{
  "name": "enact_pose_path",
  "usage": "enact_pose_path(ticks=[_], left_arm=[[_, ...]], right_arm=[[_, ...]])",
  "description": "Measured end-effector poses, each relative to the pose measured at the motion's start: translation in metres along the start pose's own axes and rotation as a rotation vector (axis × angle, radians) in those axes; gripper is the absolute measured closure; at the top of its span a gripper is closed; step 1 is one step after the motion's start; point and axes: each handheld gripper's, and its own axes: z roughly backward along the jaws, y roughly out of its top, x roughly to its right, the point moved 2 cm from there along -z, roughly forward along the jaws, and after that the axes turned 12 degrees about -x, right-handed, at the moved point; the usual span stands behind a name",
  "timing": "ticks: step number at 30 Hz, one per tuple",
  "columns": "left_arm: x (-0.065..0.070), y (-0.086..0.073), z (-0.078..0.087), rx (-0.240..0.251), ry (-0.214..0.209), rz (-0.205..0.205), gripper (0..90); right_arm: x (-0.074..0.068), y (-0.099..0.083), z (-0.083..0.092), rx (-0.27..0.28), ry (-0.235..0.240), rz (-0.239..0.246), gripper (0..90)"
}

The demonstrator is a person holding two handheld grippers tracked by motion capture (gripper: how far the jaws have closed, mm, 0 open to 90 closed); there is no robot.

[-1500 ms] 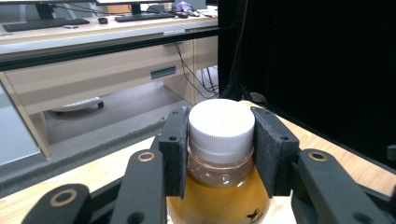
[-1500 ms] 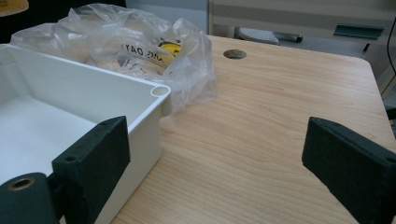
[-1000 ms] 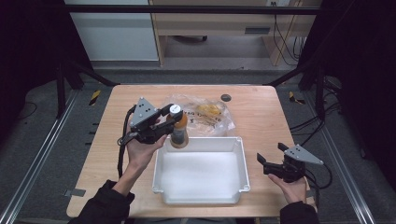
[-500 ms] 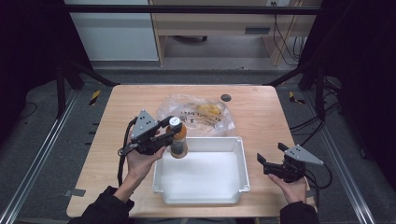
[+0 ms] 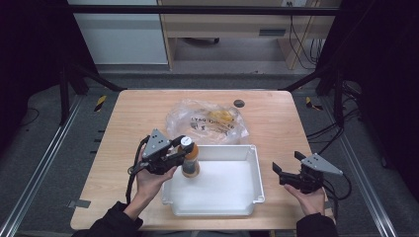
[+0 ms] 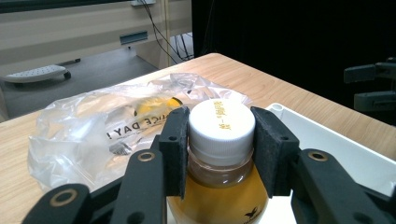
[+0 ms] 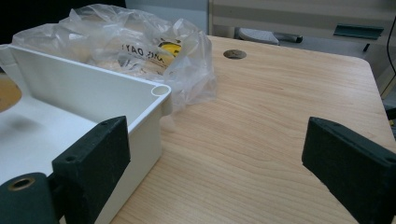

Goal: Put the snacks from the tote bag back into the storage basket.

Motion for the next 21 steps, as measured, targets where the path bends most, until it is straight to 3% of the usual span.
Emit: enact_pose_path(ticks=[21], left_arm=[[0.005,-0.021,-0.012,-0.062,-0.022,0.001,58.8]], right_arm=[[-0.001,-0.002,0.000,-0.006,0.004,0.009,8.1]])
